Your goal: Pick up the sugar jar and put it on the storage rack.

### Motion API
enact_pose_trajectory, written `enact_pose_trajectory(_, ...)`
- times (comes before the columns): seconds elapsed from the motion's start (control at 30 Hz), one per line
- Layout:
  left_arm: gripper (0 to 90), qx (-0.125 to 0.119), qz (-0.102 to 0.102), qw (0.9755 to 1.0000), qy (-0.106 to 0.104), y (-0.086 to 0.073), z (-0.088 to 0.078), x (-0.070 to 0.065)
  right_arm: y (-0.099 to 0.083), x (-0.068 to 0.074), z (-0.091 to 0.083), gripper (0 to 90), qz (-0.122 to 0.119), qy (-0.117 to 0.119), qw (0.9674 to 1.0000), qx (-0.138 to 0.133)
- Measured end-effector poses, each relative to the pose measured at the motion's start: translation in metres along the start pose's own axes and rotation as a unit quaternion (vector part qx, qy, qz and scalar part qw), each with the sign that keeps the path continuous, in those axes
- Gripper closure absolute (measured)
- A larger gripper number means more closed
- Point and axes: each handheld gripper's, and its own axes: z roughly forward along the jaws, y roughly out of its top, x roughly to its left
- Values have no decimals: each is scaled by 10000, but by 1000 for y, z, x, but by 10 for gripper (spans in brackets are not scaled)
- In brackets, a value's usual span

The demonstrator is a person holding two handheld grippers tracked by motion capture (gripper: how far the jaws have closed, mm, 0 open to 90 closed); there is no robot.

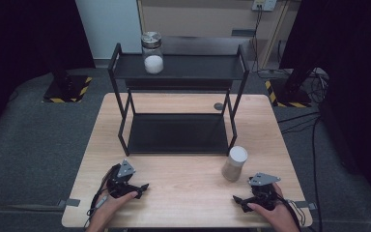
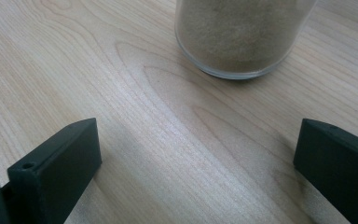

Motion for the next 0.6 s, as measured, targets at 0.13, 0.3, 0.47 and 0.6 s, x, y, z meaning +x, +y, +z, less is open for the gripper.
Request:
enact_pose_trajectory(0.13,53,27,-62,9999,74,-1,-2,-1,0,0,-1,10,7,0,10000,0)
enact_pose_trajectory(0.3,21,22,4,9999,131,-3,-1,-2,0,1,-1,10,10,2,10000,1)
enact_pose_trajectory(0.47,16,34,8,9999,152,-2,-2,-3,-1,0,-1,10,12,8,10000,0)
enact_pose_trajectory(0.6,13,37,5,9999,132,-2,-1,-2,-1,0,-1,11,16,14,10000,-5)
